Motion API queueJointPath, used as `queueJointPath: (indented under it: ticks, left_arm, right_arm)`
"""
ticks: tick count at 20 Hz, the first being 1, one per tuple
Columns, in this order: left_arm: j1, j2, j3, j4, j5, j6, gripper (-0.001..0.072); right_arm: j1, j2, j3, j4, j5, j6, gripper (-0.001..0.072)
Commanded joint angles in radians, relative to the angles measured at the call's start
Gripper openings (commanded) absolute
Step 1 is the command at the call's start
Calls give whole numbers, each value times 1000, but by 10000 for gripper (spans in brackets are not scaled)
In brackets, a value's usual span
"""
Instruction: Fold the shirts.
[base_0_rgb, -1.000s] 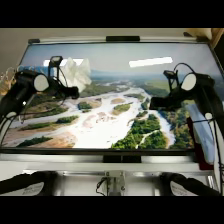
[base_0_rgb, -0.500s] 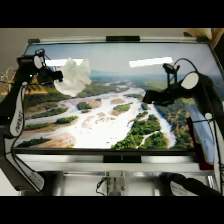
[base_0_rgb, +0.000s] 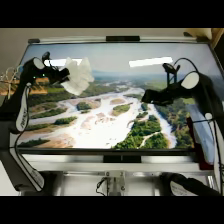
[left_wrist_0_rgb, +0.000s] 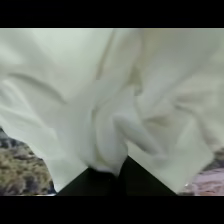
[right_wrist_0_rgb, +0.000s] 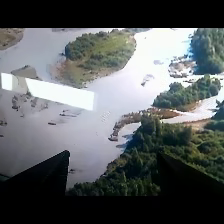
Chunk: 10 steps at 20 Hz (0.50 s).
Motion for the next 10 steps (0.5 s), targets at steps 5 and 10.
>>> queueJointPath:
  ticks: [5,10]
  left_arm:
    - [-166,548,2,-122,6,211,35]
    - [-441,809,-56,-93,-33,166,36]
  right_arm:
    - [-1,203,80,-183,98,-31,644]
    - [-1,510,158,-302,146,-7,644]
